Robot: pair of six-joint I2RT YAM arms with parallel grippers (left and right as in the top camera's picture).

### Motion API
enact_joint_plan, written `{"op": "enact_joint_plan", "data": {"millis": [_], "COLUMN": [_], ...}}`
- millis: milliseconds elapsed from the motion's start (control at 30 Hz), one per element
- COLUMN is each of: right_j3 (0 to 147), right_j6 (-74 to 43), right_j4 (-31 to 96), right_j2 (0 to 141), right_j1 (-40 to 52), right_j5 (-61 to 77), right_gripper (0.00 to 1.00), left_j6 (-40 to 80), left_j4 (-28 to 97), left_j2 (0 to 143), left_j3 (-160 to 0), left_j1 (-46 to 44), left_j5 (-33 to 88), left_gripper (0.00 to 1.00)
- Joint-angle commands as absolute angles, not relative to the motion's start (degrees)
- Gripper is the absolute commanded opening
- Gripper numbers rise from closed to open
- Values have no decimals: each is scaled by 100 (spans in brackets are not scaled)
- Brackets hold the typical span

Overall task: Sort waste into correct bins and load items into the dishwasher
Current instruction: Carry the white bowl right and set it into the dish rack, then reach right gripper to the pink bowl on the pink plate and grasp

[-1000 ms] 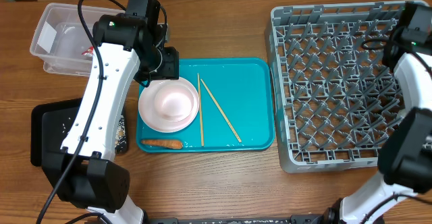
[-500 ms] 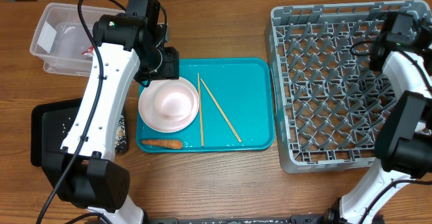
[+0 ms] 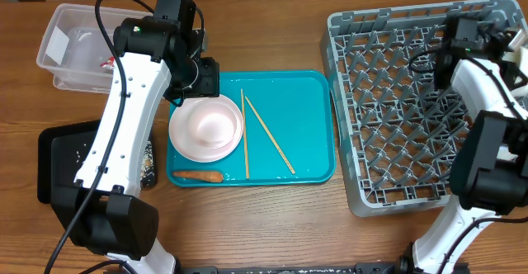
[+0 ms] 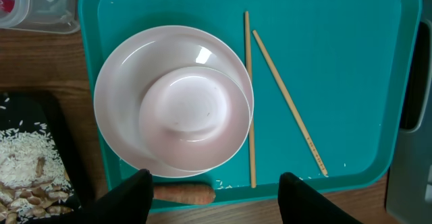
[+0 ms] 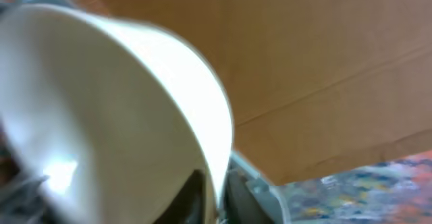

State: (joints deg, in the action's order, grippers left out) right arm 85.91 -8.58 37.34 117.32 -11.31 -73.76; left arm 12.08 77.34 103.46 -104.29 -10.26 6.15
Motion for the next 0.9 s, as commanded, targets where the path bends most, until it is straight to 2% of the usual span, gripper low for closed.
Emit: {"op": "enact_joint_plan", "data": {"millis": [0,33,67,167,300,467,667,800,867], "right_j3": [8584,8584,8584,8586,8591,8602,8602,8589,8589], "right_j6": [-947,-947,-947,-945,-947,-897,-556,-655,-786], "right_j4": [3745,3789,3815,3975,4324,4825,5096,5065,5024], "right_j2": [11797,11764,11738,11550,10997,9907,8877,8838,8967], "right_j1": [-834,-711,-644,-454,-342,-176,353,1135,1514], "right_j5": [-6823,-6820,-6820,-6615,-5806,-3785,-447,1087,1225], "right_gripper": [36,50,55,61,64,84,84,84,84], "left_j6": [1291,1291,1291,1288,1286,1291,1549,1852,1894], "left_j4": [7736,7736,7736,7736,7824,8044,8409,8641,8696], "left_j2": [10350,10350,10350,10350,10350,10350,10335,10267,10228], "left_j3": [-10425,-10425,-10425,-10425,-10425,-10425,-10425,-10425,-10425], "left_j1": [-1015,-1015,-1015,-1017,-1013,-967,-628,49,362], "left_j5": [598,598,598,596,554,381,340,412,563], "left_gripper": [62,62,62,62,62,62,62,64,64]}}
